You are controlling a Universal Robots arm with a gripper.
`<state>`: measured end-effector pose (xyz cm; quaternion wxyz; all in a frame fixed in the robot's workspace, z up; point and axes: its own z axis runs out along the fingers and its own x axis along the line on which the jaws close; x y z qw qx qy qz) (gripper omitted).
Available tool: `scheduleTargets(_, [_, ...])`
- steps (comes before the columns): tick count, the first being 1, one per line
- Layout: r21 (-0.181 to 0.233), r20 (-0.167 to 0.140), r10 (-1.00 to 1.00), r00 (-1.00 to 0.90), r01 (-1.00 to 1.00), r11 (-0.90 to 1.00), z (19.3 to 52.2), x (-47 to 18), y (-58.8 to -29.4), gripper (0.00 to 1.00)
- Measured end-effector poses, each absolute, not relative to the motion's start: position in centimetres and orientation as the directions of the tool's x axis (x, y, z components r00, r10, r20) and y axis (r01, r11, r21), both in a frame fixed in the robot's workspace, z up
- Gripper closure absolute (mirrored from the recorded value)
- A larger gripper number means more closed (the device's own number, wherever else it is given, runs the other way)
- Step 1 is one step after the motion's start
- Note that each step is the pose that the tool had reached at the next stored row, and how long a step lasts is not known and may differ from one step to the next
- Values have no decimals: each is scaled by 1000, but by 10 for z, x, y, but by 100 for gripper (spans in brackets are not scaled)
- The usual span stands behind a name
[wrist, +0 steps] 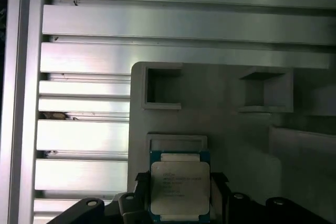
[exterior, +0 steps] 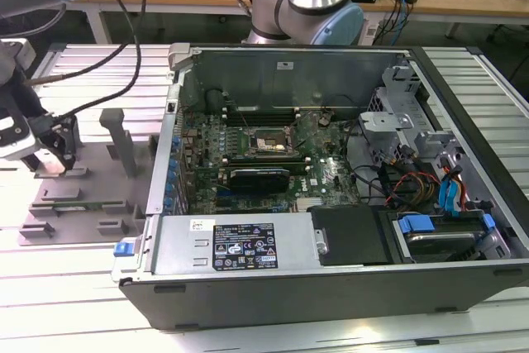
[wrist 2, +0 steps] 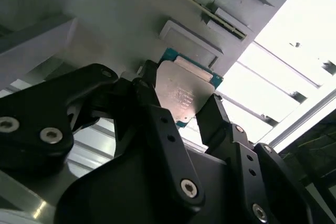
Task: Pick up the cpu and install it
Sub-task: 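Pick up the cpu and move it towards the insertion slot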
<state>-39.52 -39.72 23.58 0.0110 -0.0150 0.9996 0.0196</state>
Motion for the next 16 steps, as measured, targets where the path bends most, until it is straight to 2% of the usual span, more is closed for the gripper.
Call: scheduleTargets(16, [39,-23,-30,-999,-30,999,270,-395,-397,45])
